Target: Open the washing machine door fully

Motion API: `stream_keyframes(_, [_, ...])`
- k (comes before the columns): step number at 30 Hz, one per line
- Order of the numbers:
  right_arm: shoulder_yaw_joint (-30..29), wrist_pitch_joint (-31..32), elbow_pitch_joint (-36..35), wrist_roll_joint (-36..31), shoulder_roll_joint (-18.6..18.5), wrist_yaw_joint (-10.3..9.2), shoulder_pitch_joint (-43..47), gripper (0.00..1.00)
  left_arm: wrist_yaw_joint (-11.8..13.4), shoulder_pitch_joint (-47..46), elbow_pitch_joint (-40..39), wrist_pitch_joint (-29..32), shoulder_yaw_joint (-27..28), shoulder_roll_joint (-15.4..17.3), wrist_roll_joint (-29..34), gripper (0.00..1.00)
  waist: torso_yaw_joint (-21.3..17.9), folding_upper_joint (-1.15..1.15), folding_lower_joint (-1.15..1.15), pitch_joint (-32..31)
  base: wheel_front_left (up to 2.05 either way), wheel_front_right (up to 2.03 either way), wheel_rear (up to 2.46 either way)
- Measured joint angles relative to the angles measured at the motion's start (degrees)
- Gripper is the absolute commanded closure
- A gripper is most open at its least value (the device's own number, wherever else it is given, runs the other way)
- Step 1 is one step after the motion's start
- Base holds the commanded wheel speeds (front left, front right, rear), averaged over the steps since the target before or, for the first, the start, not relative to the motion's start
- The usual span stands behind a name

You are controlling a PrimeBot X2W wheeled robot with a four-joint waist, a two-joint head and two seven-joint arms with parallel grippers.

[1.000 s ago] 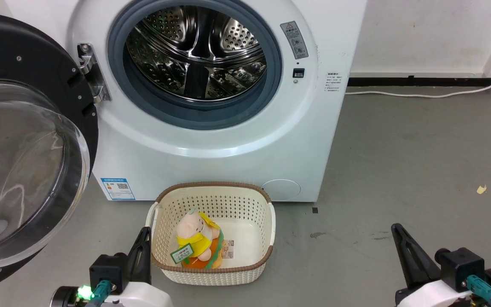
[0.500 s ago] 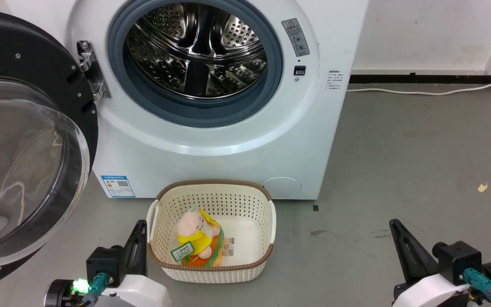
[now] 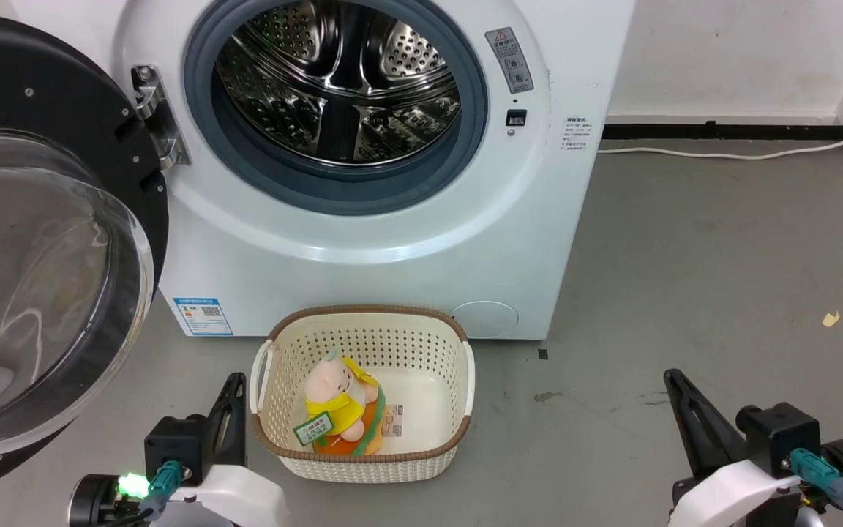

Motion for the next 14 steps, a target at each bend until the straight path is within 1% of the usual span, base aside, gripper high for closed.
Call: stream_keyframes(14, [0.10,0.18,-0.03,-0.01,0.00,0.00,-0.02,1.00,0.00,-0.02,-0.13,0.23,0.25,0.00,0.32,1.00,0.00,0.00,0.00,0.02,0.00,0.00,0.00])
